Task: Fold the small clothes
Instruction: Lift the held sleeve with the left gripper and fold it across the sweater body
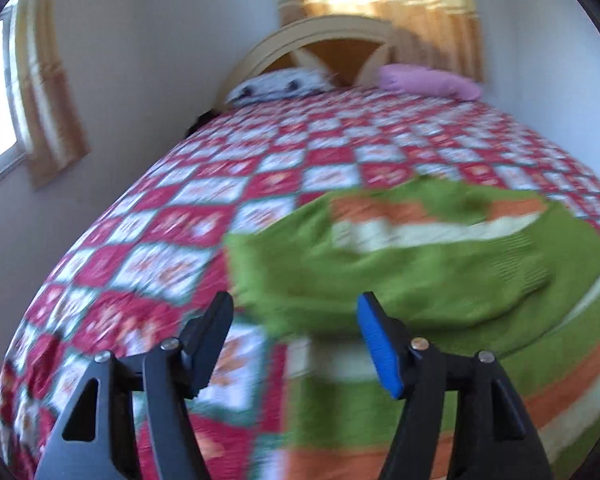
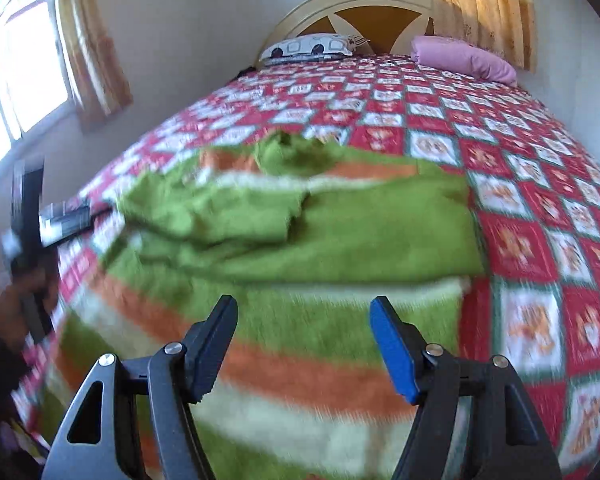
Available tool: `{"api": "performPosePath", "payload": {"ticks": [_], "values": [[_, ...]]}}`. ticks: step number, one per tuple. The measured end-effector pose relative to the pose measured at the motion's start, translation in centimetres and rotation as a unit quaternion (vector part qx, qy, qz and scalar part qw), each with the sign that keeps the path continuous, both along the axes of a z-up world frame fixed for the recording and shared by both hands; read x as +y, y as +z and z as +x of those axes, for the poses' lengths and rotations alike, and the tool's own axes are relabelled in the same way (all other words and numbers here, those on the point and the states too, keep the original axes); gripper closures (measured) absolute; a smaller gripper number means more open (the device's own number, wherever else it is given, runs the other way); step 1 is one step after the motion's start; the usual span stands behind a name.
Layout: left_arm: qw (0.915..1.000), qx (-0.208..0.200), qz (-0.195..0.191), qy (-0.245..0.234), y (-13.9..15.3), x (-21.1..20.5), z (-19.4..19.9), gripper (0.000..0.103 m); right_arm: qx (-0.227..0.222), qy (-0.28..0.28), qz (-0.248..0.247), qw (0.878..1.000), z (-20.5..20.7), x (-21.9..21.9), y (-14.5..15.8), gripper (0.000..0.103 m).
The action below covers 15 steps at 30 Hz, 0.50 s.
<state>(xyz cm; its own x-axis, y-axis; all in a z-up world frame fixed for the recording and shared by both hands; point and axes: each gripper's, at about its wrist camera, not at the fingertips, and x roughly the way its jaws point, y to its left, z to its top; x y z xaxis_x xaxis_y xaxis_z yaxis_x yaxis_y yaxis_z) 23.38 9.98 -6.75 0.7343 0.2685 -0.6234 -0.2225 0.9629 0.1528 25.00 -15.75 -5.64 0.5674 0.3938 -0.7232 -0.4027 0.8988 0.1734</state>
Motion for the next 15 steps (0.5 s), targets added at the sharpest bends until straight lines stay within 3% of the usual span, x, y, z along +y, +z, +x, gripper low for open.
{"api": "performPosePath", "payload": {"ticks": [5,8,9,10,13,15], "values": [[0.9975,0.02,-0.053,0.042,-2.5,3.7,-1.2,0.036,0.042,-0.015,0.02,0.999,5.8,3.1,-1.0,0.035],[0.9971,0.023,-0.064,0.034,-3.3,3.1,-1.2,0.034,0.076,-0.024,0.011,0.997,8.4,5.2,-3.3,0.048],[0.9972,0.03,-0.061,0.031,-3.6,2.8,-1.1,0.034,0.089,-0.028,0.004,0.996,9.2,5.8,-4.2,0.055],[0.9969,0.039,-0.061,0.031,-3.8,2.8,-0.8,0.034,0.097,-0.031,-0.007,0.995,9.7,6.4,-5.0,0.07],[0.9938,0.08,-0.069,0.035,-5.1,3.7,0.5,0.028,0.055,-0.022,-0.052,0.997,9.3,8.1,-4.8,0.098],[0.9923,0.081,-0.085,0.04,-5.2,4.1,0.5,0.025,0.024,-0.014,-0.06,0.998,8.6,8.2,-3.4,0.099]]}}
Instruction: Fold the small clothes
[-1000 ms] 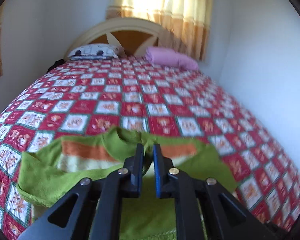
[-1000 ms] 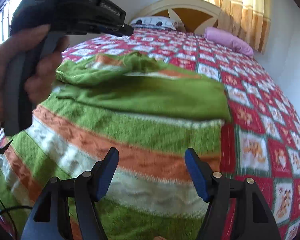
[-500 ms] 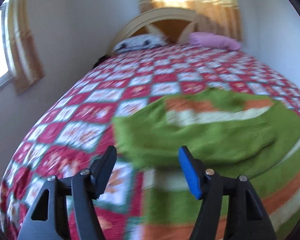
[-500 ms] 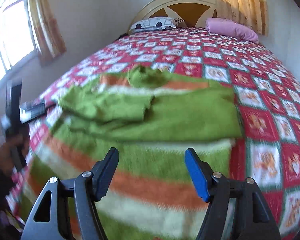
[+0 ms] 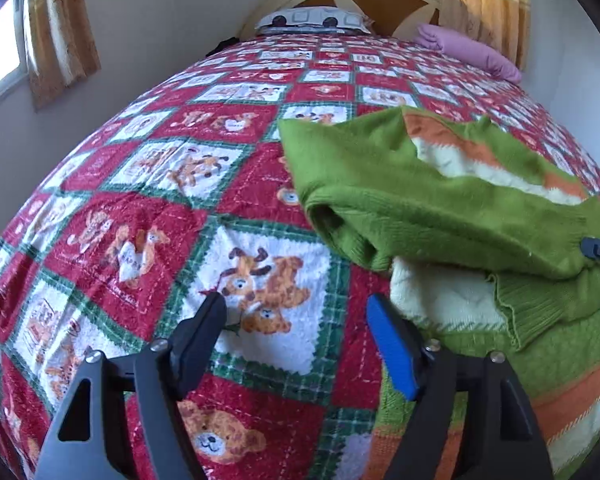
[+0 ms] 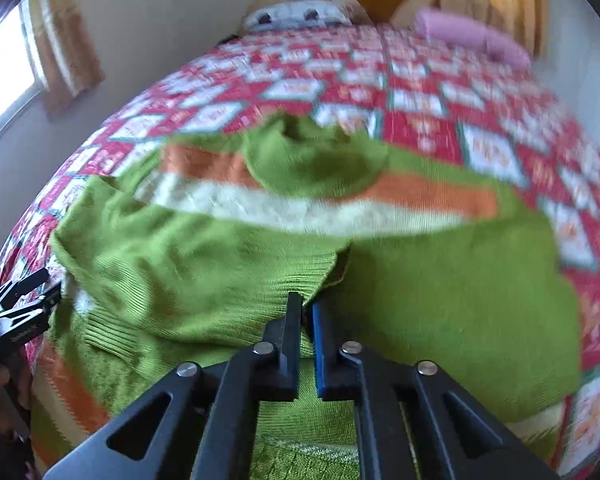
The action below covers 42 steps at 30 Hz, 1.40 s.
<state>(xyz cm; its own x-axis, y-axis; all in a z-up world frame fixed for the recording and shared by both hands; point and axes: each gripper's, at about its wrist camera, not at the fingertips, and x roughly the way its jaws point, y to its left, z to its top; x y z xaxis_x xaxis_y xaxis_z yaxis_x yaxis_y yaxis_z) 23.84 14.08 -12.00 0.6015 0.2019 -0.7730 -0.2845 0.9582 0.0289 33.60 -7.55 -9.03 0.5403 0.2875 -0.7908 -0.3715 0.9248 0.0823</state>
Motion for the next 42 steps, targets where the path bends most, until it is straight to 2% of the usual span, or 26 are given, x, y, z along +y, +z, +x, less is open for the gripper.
{"api": "performPosePath", "payload": {"ticks": [3,7,10,14,17,19,22,24,28,30,34,35,37,39,42], "values": [[1.0,0.001,0.007,-0.001,-0.1,-0.3,-0.3,0.025,-0.069,0.0,-0.023,0.997,-1.1,-0.6,3.6,0.1],[0.9999,0.004,0.009,0.001,-0.2,-0.3,-0.5,0.023,-0.135,-0.021,-0.044,0.99,-1.9,-2.2,6.9,0.1],[0.9997,0.008,0.021,0.006,-0.3,-0.4,-0.3,0.02,-0.124,-0.037,-0.049,0.99,-1.1,-3.4,6.6,0.099],[0.9997,0.001,0.022,0.004,0.0,-0.2,-0.2,0.021,-0.095,-0.051,-0.058,0.992,-0.4,-4.6,3.6,0.099],[0.9993,-0.03,0.022,-0.004,1.5,-0.4,-0.8,0.021,-0.088,-0.055,-0.047,0.993,-0.2,-5.3,2.5,0.099],[0.9977,-0.042,0.046,-0.029,2.7,-1.5,-0.5,0.021,-0.093,-0.051,-0.043,0.993,-0.1,-5.3,2.7,0.099],[0.9956,-0.05,0.056,-0.055,3.8,-2.7,1.1,0.021,-0.122,-0.041,-0.04,0.991,-0.7,-4.8,4.2,0.099],[0.9946,-0.041,0.076,-0.058,3.5,-3.1,2.9,0.021,-0.149,-0.038,-0.038,0.987,-1.4,-4.7,5.7,0.099],[0.9936,0.028,0.09,-0.062,0.5,-2.9,6.5,0.017,-0.192,-0.041,-0.034,0.98,-2.8,-5.1,8.3,0.1],[0.9969,0.026,0.067,-0.031,0.7,-1.5,6.3,0.012,-0.192,-0.038,-0.032,0.98,-2.9,-5.3,8.6,0.1],[0.9957,0.015,0.091,-0.008,0.9,-0.7,4.8,0.01,-0.165,-0.048,-0.05,0.984,-2.5,-6.3,6.1,0.1],[0.9954,0.018,0.094,-0.006,0.5,-0.8,4.4,0.009,-0.151,-0.051,-0.052,0.986,-2.3,-6.5,5.0,0.1],[0.9955,0.006,0.095,-0.01,0.4,-1.1,3.5,0.009,-0.092,-0.038,-0.066,0.993,-2.0,-7.1,1.8,0.099],[0.9943,0.005,0.105,-0.019,0.7,-1.6,3.0,0.01,-0.061,-0.03,-0.065,0.996,-2.7,-8.1,-0.2,0.099],[0.9954,0.013,0.085,-0.044,1.0,-1.8,1.6,0.01,-0.058,-0.04,-0.071,0.995,-4.1,-10.2,-0.6,0.096]]}}
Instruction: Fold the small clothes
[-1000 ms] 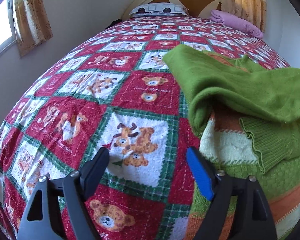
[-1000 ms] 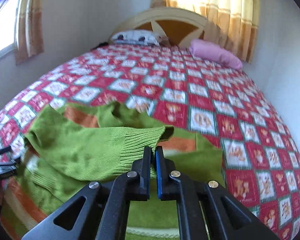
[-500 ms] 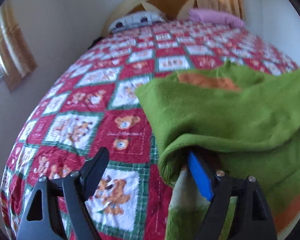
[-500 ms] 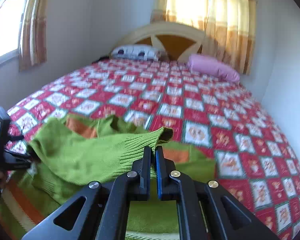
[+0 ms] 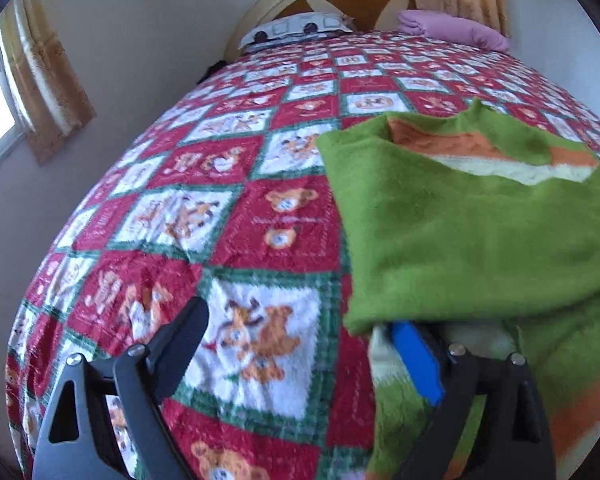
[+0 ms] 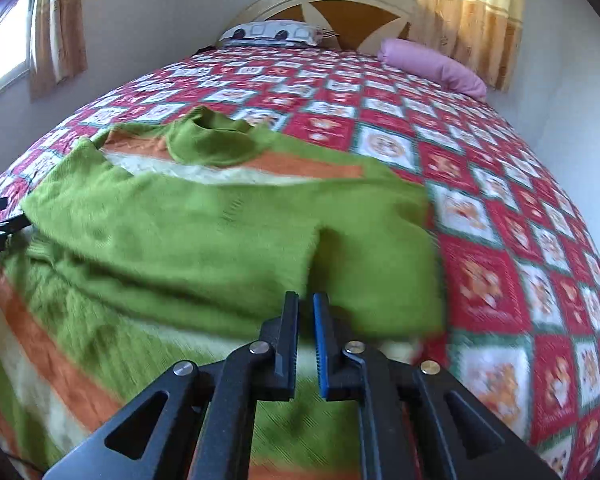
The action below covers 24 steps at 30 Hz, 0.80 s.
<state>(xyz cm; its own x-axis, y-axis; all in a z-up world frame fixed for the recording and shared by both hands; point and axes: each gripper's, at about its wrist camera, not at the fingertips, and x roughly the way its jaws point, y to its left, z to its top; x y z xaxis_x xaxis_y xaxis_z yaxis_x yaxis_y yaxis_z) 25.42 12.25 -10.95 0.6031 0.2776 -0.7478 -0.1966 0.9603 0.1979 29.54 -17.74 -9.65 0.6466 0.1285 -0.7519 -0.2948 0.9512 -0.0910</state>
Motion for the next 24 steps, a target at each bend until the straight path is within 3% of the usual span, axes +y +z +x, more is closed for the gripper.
{"api": "performPosePath", "payload": {"ticks": [2,4,6,9,11,12,14,15,17,19,21,23,24], "values": [[1.0,0.001,0.001,-0.01,0.3,-0.1,-1.3,0.01,-0.003,-0.016,0.009,1.0,-0.1,-1.2,0.6,0.09],[0.9999,-0.006,0.0,-0.016,1.0,-0.2,-2.4,0.011,-0.007,-0.027,0.032,0.999,0.4,-2.3,1.7,0.074],[0.9997,-0.024,0.001,-0.009,2.0,0.1,-3.0,0.011,0.0,-0.023,0.062,0.998,1.6,-2.3,2.5,0.071],[0.9974,-0.071,0.007,0.014,3.6,0.7,-2.3,0.008,0.033,-0.018,0.108,0.993,4.0,-1.1,2.2,0.071],[0.9964,-0.079,0.006,0.028,3.8,0.9,-0.7,0.008,0.08,-0.013,0.128,0.988,5.8,0.2,0.6,0.071],[0.9966,-0.076,-0.003,0.03,3.5,0.9,0.3,0.008,0.092,-0.012,0.115,0.989,6.2,1.2,-0.3,0.071],[0.9976,-0.062,0.008,0.028,2.5,0.2,2.1,0.008,0.066,-0.011,0.073,0.995,5.8,2.6,-0.1,0.088],[0.9978,-0.053,0.025,0.032,2.0,-0.2,2.6,0.008,0.049,-0.004,0.065,0.997,5.3,3.2,0.4,0.091],[0.9954,-0.024,0.077,0.051,0.5,-0.6,3.6,0.008,0.014,0.007,0.072,0.997,4.2,3.7,2.0,0.091],[0.9941,-0.013,0.085,0.065,-0.3,0.2,3.6,0.004,-0.002,0.012,0.052,0.999,3.6,4.0,2.5,0.091],[0.9948,-0.011,0.072,0.072,-0.5,1.0,3.2,0.0,0.026,0.026,0.04,0.999,4.0,3.8,1.3,0.091],[0.9951,-0.005,0.067,0.072,-0.4,1.6,3.0,0.0,0.026,0.019,0.034,0.999,4.1,2.8,0.7,0.078],[0.995,-0.006,0.069,0.072,-0.2,1.7,2.8,0.0,0.016,0.007,0.041,0.999,4.0,1.7,0.8,0.063]]}}
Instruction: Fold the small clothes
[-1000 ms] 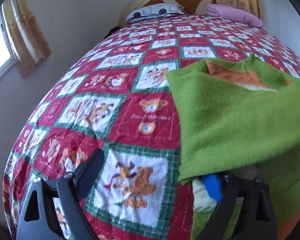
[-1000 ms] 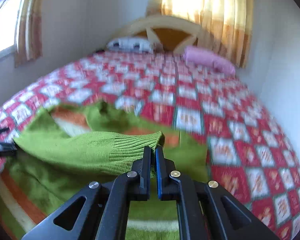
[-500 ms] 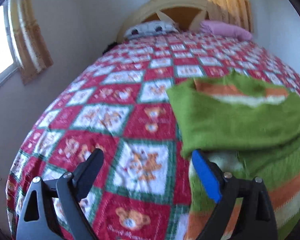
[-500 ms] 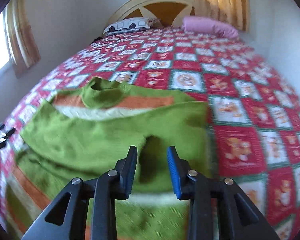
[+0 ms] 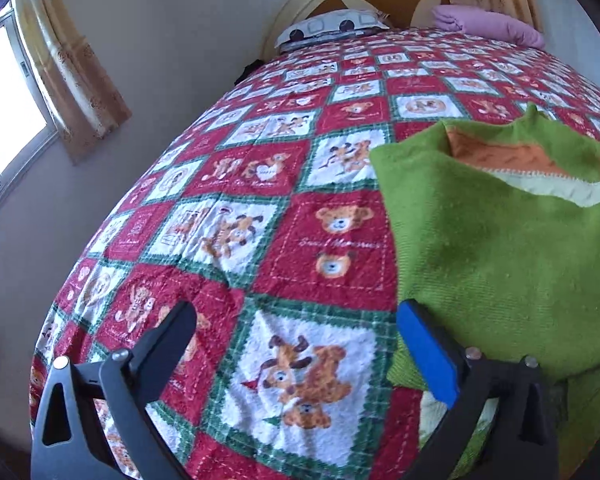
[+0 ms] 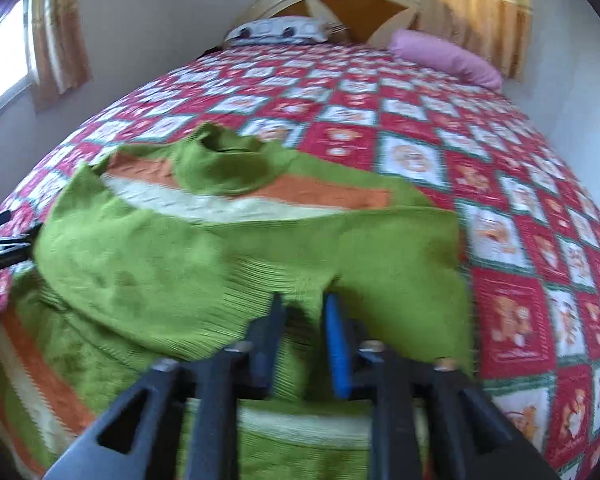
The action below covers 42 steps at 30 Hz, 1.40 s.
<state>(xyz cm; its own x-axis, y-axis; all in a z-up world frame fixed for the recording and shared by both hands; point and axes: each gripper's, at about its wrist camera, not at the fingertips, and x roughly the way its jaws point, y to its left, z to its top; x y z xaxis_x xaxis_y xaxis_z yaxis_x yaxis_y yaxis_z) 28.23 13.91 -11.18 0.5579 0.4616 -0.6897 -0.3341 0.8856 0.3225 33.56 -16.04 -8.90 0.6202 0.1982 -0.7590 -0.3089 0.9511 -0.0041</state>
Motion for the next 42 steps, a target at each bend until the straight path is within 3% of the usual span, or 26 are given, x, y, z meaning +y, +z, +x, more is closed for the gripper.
{"api": "performPosePath", "payload": {"ticks": [1,3,7,11,13,15,17,21,25,27,31,35,39,42], "values": [[0.9999,-0.01,-0.005,0.0,0.4,0.1,-0.4,0.0,-0.004,-0.009,0.014,1.0,-0.1,-1.2,0.3,0.058],[0.9993,-0.032,-0.018,0.01,1.3,0.4,-1.0,0.001,-0.009,-0.037,0.038,0.999,0.2,-3.1,0.7,0.058],[0.9957,-0.079,-0.038,0.028,3.2,1.0,-0.4,0.001,-0.018,-0.065,0.006,0.998,1.7,-3.7,1.0,0.062],[0.9987,-0.045,-0.024,0.007,2.1,-0.4,2.7,0.001,0.005,-0.085,-0.043,0.995,4.0,-3.4,-0.6,0.071],[0.9999,-0.006,0.008,0.006,0.6,-1.1,4.1,0.0,0.026,-0.101,-0.034,0.994,4.6,-4.7,-1.7,0.073],[0.9993,0.002,0.029,0.022,-0.4,-0.9,4.4,0.0,0.025,-0.111,-0.033,0.993,4.6,-5.5,-1.7,0.073],[0.999,0.002,0.023,0.039,-0.5,-0.2,4.0,0.0,0.015,-0.119,-0.052,0.991,4.2,-6.1,-1.7,0.073],[0.9994,-0.014,-0.02,0.025,0.0,0.8,3.0,0.0,-0.005,-0.112,-0.024,0.993,2.2,-6.6,-0.5,0.07],[0.9977,-0.046,-0.046,0.019,1.4,0.5,0.6,0.0,-0.023,-0.067,-0.008,0.997,-1.3,-5.2,0.9,0.062],[0.9975,-0.055,-0.044,0.005,1.8,-0.5,-0.8,0.0,-0.017,-0.049,-0.022,0.998,-2.3,-4.5,0.4,0.062],[0.9995,-0.022,-0.016,-0.018,0.2,-2.1,-1.2,0.0,-0.009,-0.055,-0.047,0.997,-2.2,-4.9,-1.7,0.062],[0.9995,-0.013,-0.023,-0.019,0.0,-2.0,-0.9,0.0,-0.006,-0.067,-0.023,0.997,-2.6,-5.6,-0.8,0.062],[0.9983,-0.026,-0.048,-0.021,0.9,-1.7,-2.4,0.0,-0.011,-0.06,0.013,0.998,-5.0,-6.2,0.8,0.048],[0.9973,-0.04,-0.057,-0.024,1.9,-1.7,-4.3,0.0,-0.008,-0.054,0.017,0.998,-6.4,-6.2,0.9,0.046]]}}
